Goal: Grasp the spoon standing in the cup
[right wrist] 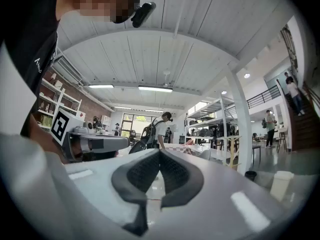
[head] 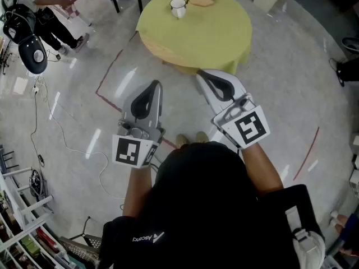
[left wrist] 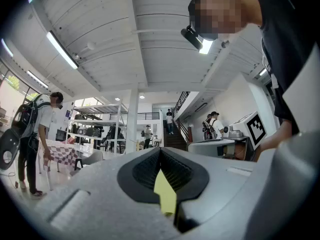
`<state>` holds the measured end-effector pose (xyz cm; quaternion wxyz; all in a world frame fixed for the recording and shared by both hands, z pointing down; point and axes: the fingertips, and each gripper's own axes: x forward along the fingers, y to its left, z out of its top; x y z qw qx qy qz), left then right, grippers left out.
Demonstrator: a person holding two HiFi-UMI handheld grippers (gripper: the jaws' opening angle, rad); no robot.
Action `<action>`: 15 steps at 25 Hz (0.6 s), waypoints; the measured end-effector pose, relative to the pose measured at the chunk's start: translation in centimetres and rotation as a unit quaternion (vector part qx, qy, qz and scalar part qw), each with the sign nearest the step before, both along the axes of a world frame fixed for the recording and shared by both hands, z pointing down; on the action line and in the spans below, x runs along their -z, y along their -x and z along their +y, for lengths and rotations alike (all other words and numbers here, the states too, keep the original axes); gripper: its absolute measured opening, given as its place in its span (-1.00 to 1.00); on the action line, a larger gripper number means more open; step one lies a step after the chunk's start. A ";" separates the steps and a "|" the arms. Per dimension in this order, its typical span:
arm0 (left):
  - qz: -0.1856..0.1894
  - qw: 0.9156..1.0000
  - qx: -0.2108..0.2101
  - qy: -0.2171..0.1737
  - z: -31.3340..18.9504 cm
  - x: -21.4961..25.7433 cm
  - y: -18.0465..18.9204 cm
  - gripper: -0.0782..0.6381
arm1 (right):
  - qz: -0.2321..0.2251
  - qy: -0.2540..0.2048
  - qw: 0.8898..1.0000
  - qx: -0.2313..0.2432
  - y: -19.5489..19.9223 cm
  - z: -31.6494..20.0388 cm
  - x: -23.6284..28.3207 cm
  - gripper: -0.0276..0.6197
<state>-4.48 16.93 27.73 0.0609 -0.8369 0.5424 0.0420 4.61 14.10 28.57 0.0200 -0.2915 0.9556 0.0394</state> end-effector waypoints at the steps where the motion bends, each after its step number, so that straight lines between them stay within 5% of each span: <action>1: 0.000 1.000 0.000 -0.001 0.1 0.0 0.1 -0.75 | -0.001 0.000 1.000 0.001 0.1 0.1 0.0 -0.91; 15: 0.014 1.000 -0.010 -0.005 -0.4 -0.4 3.8 -0.75 | 0.009 0.010 1.000 -0.023 2.4 -0.8 -1.0 -0.91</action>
